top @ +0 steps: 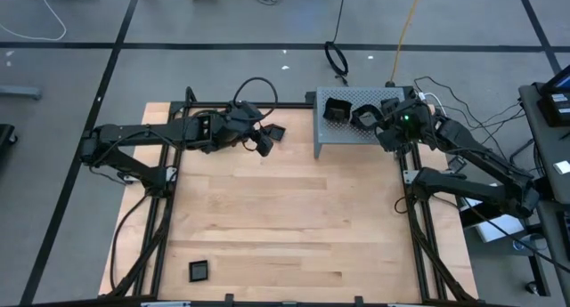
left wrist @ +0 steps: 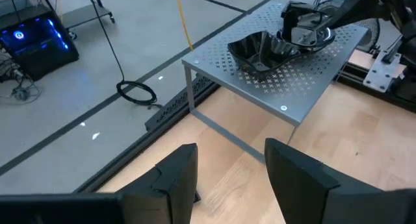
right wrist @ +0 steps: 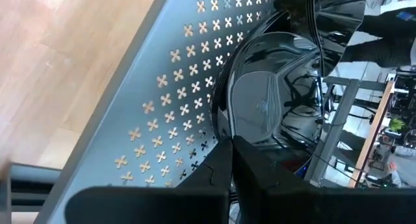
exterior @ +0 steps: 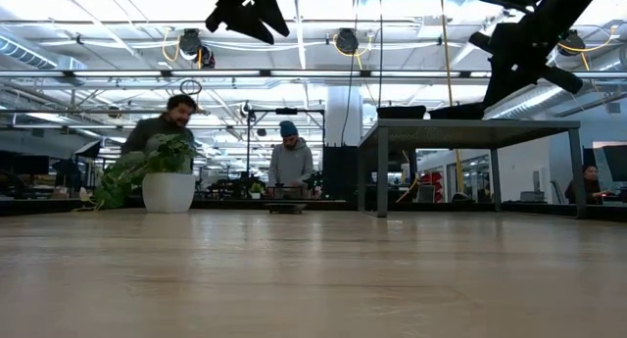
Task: Pick & Place Mini shaped plates
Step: Stack the leaf shaped plate on top of the leaf shaped plates on the shelf
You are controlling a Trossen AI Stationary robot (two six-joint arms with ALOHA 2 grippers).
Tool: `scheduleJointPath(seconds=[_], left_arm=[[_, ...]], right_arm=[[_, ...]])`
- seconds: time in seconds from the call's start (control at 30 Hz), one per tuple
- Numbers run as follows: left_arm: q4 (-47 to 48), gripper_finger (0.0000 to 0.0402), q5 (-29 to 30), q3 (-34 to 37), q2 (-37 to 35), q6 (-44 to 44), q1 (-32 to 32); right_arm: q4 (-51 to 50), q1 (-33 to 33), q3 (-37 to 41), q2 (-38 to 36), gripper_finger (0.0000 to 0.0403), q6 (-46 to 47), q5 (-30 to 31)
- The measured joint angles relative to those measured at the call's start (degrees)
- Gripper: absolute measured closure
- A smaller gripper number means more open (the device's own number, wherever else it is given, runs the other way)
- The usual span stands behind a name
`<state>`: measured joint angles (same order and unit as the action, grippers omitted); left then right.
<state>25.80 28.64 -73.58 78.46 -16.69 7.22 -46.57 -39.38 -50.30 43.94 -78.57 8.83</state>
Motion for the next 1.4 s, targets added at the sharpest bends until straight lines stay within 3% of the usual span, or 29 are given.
scheduleJointPath(seconds=[0.23,0.63,1.07,1.13,1.23,1.33,1.4], left_arm=[[0.0,0.0218,0.0,0.0,0.0,-0.02,0.0],[0.04,0.0218,0.0,0.0,0.0,0.28,0.0],[0.11,0.0218,-0.01,0.0,0.0,2.43,0.05],[0.11,0.0218,0.0,0.0,0.0,2.88,0.25],[0.11,0.0218,-0.01,0.0,0.0,2.93,0.92],[0.09,0.0218,0.02,0.02,0.0,2.83,1.85],[0.09,0.0218,0.02,0.02,0.02,2.29,2.34]], right_arm=[[2.19,0.0,0.0,0.0,0.04,4.82,0.15],[3.17,0.02,0.0,-0.41,0.0351,10.37,0.28],[2.43,0.09,0.02,-7.44,0.0337,14.31,0.03],[4.64,0.09,0.04,-8.83,0.0337,17.48,-0.85],[10.81,0.09,0.04,-10.11,0.0337,25.19,-7.41],[18.09,0.11,0.04,-9.8,0.0337,38.66,-15.75],[20.05,0.11,0.02,-8.47,0.0337,49.9,-17.87]])
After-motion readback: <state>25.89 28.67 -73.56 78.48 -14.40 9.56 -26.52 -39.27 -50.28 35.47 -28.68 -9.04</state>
